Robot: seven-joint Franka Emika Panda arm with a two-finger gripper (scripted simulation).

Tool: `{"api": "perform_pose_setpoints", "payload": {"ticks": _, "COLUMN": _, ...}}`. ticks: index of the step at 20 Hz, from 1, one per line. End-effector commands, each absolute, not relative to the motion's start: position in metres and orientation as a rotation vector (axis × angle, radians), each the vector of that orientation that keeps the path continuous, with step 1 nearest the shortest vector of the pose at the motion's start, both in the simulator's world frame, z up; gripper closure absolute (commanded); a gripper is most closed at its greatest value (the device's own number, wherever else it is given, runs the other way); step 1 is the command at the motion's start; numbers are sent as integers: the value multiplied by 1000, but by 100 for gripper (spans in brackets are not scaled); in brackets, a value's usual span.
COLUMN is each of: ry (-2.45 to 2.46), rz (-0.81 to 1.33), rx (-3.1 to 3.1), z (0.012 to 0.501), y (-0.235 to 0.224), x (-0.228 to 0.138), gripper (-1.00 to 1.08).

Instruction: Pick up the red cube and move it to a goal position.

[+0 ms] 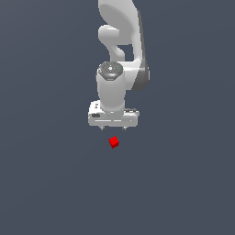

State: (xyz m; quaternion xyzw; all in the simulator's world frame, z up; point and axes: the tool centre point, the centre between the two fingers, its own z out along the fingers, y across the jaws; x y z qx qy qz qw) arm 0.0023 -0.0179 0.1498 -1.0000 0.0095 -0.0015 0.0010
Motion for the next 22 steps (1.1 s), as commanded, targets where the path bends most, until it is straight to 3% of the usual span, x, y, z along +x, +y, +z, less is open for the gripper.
{"api": "perform_pose_setpoints", "payload": {"ticks": 1, "ry": -15, "rz": -4, "rx": -3139, "z": 142, "y": -18, "x": 2, "gripper": -92}}
{"api": "perform_pose_setpoints", "payload": {"ticks": 22, "ry": -677, "rz": -1, "rx": -3066, "z": 29, "y": -19, "x": 6, "gripper": -92}}
